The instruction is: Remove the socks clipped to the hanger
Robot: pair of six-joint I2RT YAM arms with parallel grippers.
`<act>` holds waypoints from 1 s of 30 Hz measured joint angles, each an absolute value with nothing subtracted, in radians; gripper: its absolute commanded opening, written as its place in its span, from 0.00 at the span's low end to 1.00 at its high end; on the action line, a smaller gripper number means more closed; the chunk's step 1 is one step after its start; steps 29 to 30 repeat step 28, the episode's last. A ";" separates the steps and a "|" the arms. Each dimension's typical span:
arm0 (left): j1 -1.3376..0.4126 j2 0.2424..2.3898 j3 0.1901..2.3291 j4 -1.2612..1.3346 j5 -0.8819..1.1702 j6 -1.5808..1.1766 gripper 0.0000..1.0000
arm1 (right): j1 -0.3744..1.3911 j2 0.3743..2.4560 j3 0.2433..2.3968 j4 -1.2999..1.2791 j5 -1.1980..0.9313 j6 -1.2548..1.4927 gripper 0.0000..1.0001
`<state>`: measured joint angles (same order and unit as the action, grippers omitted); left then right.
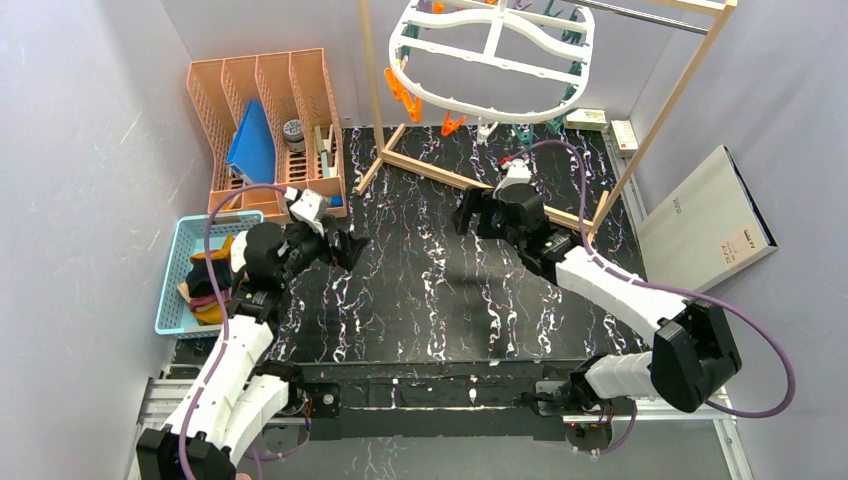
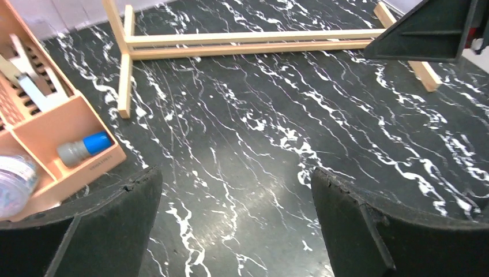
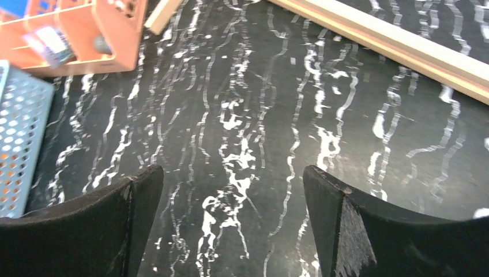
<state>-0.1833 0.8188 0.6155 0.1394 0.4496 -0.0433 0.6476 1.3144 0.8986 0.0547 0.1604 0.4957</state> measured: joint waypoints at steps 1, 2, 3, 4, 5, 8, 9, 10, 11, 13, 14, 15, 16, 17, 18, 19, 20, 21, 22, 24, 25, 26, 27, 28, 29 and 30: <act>-0.196 0.794 0.589 0.152 0.432 -0.015 0.98 | 0.648 1.305 0.896 0.037 0.194 0.497 0.99; -0.202 0.779 0.574 0.166 0.421 0.002 0.98 | 0.648 1.291 0.891 0.022 0.223 0.497 0.99; -0.208 0.767 0.560 0.182 0.410 0.019 0.99 | 0.648 1.275 0.885 0.010 0.245 0.497 0.99; -0.212 0.760 0.552 0.196 0.402 0.029 0.98 | 0.648 1.249 0.874 -0.004 0.271 0.495 0.99; -0.214 0.758 0.549 0.208 0.398 0.036 0.98 | 0.648 1.218 0.859 -0.007 0.292 0.493 0.99; -0.218 0.765 0.549 0.247 0.389 0.052 0.98 | 0.648 1.109 0.806 -0.002 0.344 0.482 0.99; -0.219 0.770 0.550 0.254 0.389 0.054 0.98 | 0.648 1.080 0.794 -0.002 0.358 0.477 0.99; -0.221 0.780 0.553 0.260 0.389 0.057 0.98 | 0.648 1.052 0.788 -0.003 0.376 0.471 0.99; -0.225 0.806 0.558 0.268 0.389 0.061 0.98 | 0.648 1.039 0.787 -0.002 0.388 0.467 0.99; -0.226 0.823 0.559 0.270 0.389 0.061 0.99 | 0.648 1.030 0.787 -0.004 0.418 0.458 0.99; -0.227 0.829 0.561 0.269 0.389 0.060 0.98 | 0.648 1.030 0.787 -0.008 0.424 0.455 0.99; -0.227 0.833 0.565 0.269 0.389 0.061 0.98 | 0.648 1.029 0.787 -0.009 0.428 0.451 0.99; -0.227 0.836 0.570 0.268 0.389 0.061 0.98 | 0.648 1.029 0.787 -0.009 0.432 0.446 0.99; -0.227 0.837 0.576 0.267 0.388 0.061 0.98 | 0.648 1.029 0.787 -0.009 0.436 0.442 0.99; -0.227 0.836 0.584 0.265 0.388 0.061 0.98 | 0.648 1.029 0.787 -0.009 0.438 0.440 0.99; -0.227 0.835 0.591 0.265 0.387 0.061 0.98 | 0.648 1.029 0.787 -0.009 0.440 0.437 0.99; -0.227 0.833 0.597 0.265 0.385 0.061 0.99 | 0.648 1.028 0.787 -0.009 0.442 0.436 0.99; -0.227 0.830 0.602 0.264 0.383 0.061 0.98 | 0.648 1.027 0.787 -0.009 0.443 0.434 0.99; -0.227 0.826 0.605 0.263 0.381 0.061 0.98 | 0.648 1.026 0.787 -0.009 0.444 0.430 0.99; -0.228 0.818 0.607 0.263 0.378 0.060 0.98 | 0.648 1.019 0.785 -0.009 0.446 0.421 0.97; -0.228 0.815 0.607 0.262 0.377 0.060 0.98 | 0.648 1.013 0.780 -0.006 0.447 0.414 0.97; -0.228 0.812 0.607 0.262 0.376 0.059 0.98 | 0.648 1.007 0.772 -0.002 0.449 0.410 0.98; -0.228 0.810 0.607 0.262 0.374 0.059 0.98 | 0.648 0.999 0.760 -0.001 0.451 0.405 0.98; -0.228 0.808 0.607 0.262 0.373 0.059 0.98 | 0.648 0.992 0.749 0.001 0.455 0.400 0.99; -0.228 0.808 0.607 0.262 0.373 0.059 0.98 | 0.648 0.992 0.749 0.001 0.455 0.400 0.99; -0.228 0.808 0.607 0.262 0.373 0.059 0.98 | 0.648 0.992 0.749 0.001 0.455 0.400 0.99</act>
